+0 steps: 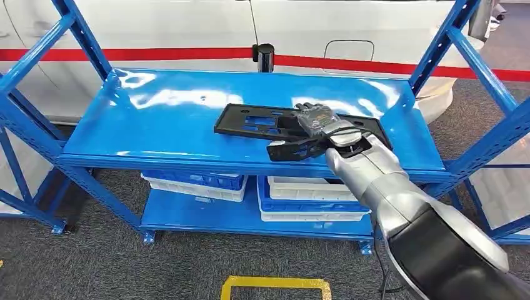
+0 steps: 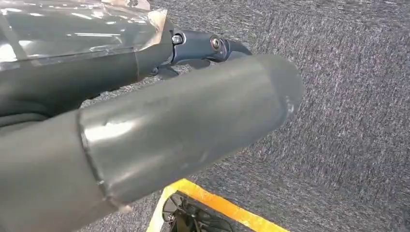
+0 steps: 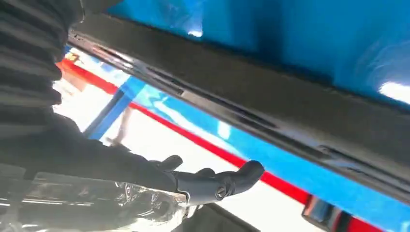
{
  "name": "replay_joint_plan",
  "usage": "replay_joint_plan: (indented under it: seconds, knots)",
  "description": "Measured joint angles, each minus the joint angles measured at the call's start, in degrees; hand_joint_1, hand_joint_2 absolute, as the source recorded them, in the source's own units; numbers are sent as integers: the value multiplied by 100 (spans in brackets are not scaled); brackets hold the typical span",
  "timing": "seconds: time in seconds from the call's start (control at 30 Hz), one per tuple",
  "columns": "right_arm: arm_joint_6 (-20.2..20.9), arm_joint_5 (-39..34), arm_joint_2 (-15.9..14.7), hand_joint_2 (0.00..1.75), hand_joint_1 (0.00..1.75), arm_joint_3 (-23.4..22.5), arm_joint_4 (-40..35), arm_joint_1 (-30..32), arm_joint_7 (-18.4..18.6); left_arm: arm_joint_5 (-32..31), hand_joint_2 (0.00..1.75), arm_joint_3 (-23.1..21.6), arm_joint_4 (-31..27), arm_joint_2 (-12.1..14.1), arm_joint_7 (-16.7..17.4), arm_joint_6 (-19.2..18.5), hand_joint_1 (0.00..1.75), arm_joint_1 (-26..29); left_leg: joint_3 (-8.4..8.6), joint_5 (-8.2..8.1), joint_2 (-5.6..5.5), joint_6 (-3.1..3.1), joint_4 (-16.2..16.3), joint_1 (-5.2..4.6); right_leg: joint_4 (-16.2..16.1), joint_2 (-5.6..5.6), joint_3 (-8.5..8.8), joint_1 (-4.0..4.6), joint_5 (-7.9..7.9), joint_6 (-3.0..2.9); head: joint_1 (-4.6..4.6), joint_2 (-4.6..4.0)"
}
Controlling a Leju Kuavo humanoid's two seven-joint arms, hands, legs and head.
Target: Take the parts from the cabinet and place them on the table.
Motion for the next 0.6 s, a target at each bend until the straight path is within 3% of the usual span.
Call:
replay_joint_plan:
  seconds: [0.2, 0.23, 0.27, 0.3, 0.43, 0.6]
  knots:
    - [-81, 212, -4, 175, 0, 124, 109, 122, 325, 0, 0, 24, 0, -2, -35, 0, 0, -1, 0, 0, 0, 0, 0, 0, 0, 0, 0, 0, 0, 0, 0, 0]
    - [-86, 232, -7, 175, 52, 140, 121, 133, 353, 0, 0, 35, 0, -2, -37, 0, 0, -1, 0, 0, 0, 0, 0, 0, 0, 0, 0, 0, 0, 0, 0, 0]
    - [-88, 241, -7, 175, 134, 149, 127, 134, 366, 0, 0, 39, 0, -2, -37, -2, 0, -1, 0, 0, 1, 0, 0, 0, 0, 0, 0, 0, 0, 0, 0, 0]
    - [-99, 252, -9, 175, 169, 164, 140, 132, 408, 0, 0, 55, 0, -2, -37, -2, 0, -1, 2, 0, 2, 0, 0, 0, 0, 0, 0, 0, 0, 0, -2, 0]
    - [-134, 361, -68, 175, 175, 210, 193, 174, 517, -2, 0, 61, 0, -2, -165, -37, 0, 1, 2, 0, 0, 0, 0, 0, -1, 0, 0, 0, 0, 0, -2, 0]
    - [-466, 390, -162, 175, 173, 236, 210, 227, 515, -11, 0, 105, -2, -26, -1008, 398, 0, -2, 2, 0, 1, 0, 0, -1, -1, 0, 1, 0, 0, 0, 2, 0]
